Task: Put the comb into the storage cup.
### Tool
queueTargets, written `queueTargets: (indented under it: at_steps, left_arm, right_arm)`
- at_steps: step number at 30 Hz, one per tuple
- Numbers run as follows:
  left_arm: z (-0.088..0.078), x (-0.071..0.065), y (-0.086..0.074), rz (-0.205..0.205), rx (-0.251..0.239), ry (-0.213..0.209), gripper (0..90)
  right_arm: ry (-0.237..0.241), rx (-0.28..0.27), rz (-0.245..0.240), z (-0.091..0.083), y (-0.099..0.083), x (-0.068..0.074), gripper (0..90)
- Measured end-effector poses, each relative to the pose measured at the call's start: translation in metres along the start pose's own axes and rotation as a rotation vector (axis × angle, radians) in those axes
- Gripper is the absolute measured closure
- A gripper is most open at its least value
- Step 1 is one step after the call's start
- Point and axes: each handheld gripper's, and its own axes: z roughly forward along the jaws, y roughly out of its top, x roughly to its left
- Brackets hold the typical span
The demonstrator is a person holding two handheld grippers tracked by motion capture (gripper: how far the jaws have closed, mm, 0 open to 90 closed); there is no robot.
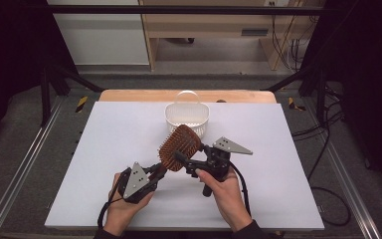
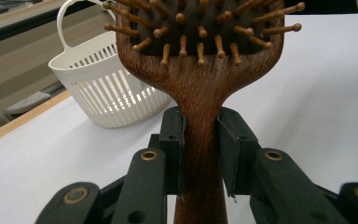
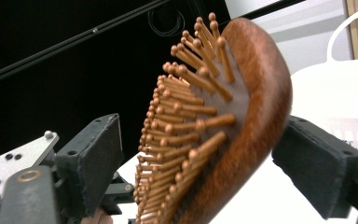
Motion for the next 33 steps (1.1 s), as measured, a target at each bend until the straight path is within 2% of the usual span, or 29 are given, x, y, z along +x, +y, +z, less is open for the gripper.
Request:
queueTargets:
  at_steps: [7, 13, 29, 33]
  left_arm:
    - [0.001, -0.002, -0.001, 0.001, -0.005, -0.002, 72.4]
    - [0.003, -0.003, -0.002, 0.006, 0.003, -0.002, 72.3]
    - [0.002, 0.001, -0.005, -0.017, -0.005, 0.016, 72.4]
    - [0.001, 0.003, -0.006, -0.020, -0.003, 0.018, 72.4]
  right_arm:
    - [0.001, -0.008, 0.014, 0.004, 0.006, 0.000, 24.8]
    - [0.006, -0.011, 0.049, 0.007, 0.009, -0.003, 30.9]
    - [0.028, -0.005, 0.086, 0.010, 0.009, -0.003, 41.3]
    - [0.029, -0.004, 0.076, 0.013, 0.009, -0.001, 41.8]
